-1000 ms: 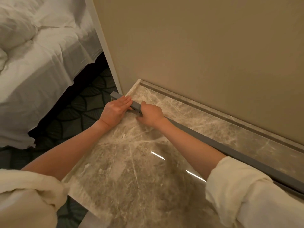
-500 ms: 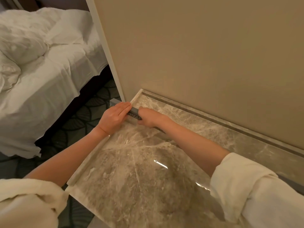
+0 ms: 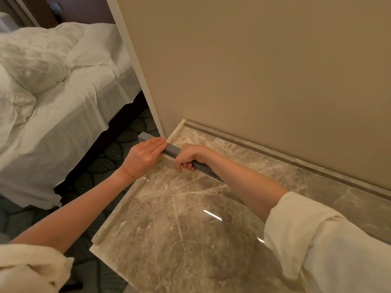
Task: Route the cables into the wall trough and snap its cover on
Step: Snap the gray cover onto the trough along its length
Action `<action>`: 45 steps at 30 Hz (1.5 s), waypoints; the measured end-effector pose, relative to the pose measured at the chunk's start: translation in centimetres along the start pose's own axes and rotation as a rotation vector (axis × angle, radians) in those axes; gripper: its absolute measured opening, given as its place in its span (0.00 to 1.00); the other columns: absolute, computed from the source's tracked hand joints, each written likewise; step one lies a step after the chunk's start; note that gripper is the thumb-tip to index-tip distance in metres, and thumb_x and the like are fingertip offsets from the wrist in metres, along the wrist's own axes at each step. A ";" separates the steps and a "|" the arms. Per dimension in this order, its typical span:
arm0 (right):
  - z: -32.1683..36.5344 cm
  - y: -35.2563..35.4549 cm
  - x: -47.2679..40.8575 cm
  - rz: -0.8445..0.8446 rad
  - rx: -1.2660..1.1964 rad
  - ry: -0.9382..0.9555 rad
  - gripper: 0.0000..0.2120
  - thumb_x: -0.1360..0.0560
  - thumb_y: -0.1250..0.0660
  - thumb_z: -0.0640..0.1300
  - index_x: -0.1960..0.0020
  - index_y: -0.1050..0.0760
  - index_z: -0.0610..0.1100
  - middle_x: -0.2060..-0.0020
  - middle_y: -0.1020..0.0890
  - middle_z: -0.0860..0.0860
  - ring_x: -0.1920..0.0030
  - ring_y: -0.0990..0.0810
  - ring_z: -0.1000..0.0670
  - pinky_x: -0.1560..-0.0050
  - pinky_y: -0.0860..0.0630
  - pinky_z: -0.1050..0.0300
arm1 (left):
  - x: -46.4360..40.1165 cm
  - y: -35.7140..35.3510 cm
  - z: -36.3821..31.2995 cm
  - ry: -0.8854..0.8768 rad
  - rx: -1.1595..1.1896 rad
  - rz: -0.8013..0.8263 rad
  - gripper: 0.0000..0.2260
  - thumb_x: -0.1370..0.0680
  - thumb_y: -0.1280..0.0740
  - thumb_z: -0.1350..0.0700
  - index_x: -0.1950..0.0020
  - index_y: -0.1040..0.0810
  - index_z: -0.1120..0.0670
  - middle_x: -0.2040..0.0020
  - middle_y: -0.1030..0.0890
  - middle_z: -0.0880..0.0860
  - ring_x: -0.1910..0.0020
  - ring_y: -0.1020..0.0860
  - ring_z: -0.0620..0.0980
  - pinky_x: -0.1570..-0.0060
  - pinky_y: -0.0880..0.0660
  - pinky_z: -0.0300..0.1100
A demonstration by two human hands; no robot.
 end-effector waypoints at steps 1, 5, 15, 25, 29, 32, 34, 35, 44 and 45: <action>-0.3 -0.1 -0.2 -0.018 0.007 0.003 0.11 0.34 0.33 0.29 0.67 0.32 0.42 0.84 0.33 0.50 0.83 0.37 0.53 0.79 0.35 0.65 | -0.4 -0.3 0.0 0.015 0.026 0.085 0.12 0.27 0.30 0.60 0.47 0.20 0.65 0.51 0.16 0.63 0.52 0.17 0.59 0.54 0.18 0.50; -1.2 -0.6 -0.6 -0.084 0.047 0.006 0.08 0.36 0.32 0.30 0.68 0.29 0.40 0.84 0.31 0.50 0.83 0.35 0.52 0.77 0.32 0.64 | -2.9 -1.7 2.2 0.258 0.477 0.499 0.14 0.29 0.36 0.45 0.52 0.21 0.54 0.56 0.20 0.50 0.57 0.22 0.49 0.55 0.25 0.44; -1.1 -0.8 -0.4 -0.221 0.104 0.018 0.06 0.39 0.31 0.31 0.69 0.27 0.38 0.80 0.28 0.46 0.82 0.32 0.50 0.78 0.31 0.63 | -4.3 -5.8 1.5 0.156 0.149 0.782 0.22 0.20 0.46 0.54 0.75 0.41 0.54 0.77 0.38 0.49 0.77 0.39 0.48 0.70 0.37 0.47; -1.1 -1.1 -0.5 -0.378 0.216 0.030 0.04 0.39 0.33 0.35 0.67 0.27 0.40 0.77 0.24 0.47 0.82 0.27 0.50 0.79 0.30 0.65 | -2.7 -5.8 1.5 0.248 0.126 0.596 0.24 0.27 0.59 0.47 0.76 0.34 0.55 0.79 0.37 0.50 0.79 0.38 0.49 0.73 0.39 0.47; -1.2 -0.7 -0.1 -0.450 0.231 0.065 0.05 0.38 0.34 0.37 0.67 0.30 0.42 0.78 0.25 0.48 0.82 0.28 0.51 0.79 0.31 0.65 | -3.0 -5.9 1.3 0.239 0.143 0.564 0.23 0.27 0.59 0.47 0.77 0.37 0.53 0.80 0.41 0.47 0.80 0.44 0.46 0.76 0.46 0.43; -1.3 -0.6 -0.1 -0.414 0.210 0.074 0.05 0.37 0.32 0.37 0.67 0.29 0.42 0.78 0.25 0.48 0.80 0.27 0.50 0.78 0.30 0.63 | -2.9 -5.9 1.2 0.249 0.138 0.584 0.21 0.28 0.59 0.48 0.78 0.40 0.52 0.80 0.42 0.48 0.80 0.44 0.47 0.75 0.48 0.42; -1.5 -0.5 0.0 -0.294 0.156 0.093 0.10 0.36 0.26 0.40 0.66 0.27 0.40 0.77 0.23 0.47 0.79 0.26 0.50 0.77 0.28 0.61 | -3.2 -6.0 1.3 0.259 0.146 0.574 0.21 0.28 0.59 0.48 0.78 0.41 0.52 0.80 0.42 0.48 0.80 0.44 0.47 0.75 0.49 0.42; -1.7 -0.3 0.2 -0.231 0.111 0.107 0.12 0.36 0.23 0.42 0.65 0.25 0.39 0.76 0.21 0.47 0.78 0.25 0.50 0.75 0.26 0.60 | -3.3 -6.1 1.3 0.267 0.154 0.564 0.21 0.27 0.59 0.48 0.78 0.41 0.53 0.80 0.42 0.49 0.80 0.44 0.47 0.75 0.49 0.42; -8.9 5.4 5.6 -0.410 0.097 0.197 0.20 0.33 0.25 0.54 0.48 0.22 0.43 0.63 0.19 0.51 0.64 0.22 0.55 0.65 0.29 0.62 | -6.1 -8.3 2.6 0.390 0.303 0.479 0.22 0.18 0.46 0.54 0.71 0.32 0.60 0.72 0.26 0.61 0.72 0.28 0.58 0.65 0.30 0.52; -9.6 5.7 6.1 -0.445 0.109 0.210 0.20 0.33 0.25 0.52 0.47 0.22 0.42 0.60 0.20 0.50 0.62 0.22 0.53 0.65 0.28 0.61 | -6.4 -8.5 2.7 0.394 0.320 0.467 0.21 0.18 0.46 0.55 0.70 0.31 0.62 0.71 0.25 0.62 0.71 0.27 0.59 0.64 0.30 0.53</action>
Point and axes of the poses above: each hand's wrist, its own x-axis away from the middle knuckle, its own y-axis out of the back of the hand, z = x × y, the point moved 6 cm from there along -x, towards the middle knuckle
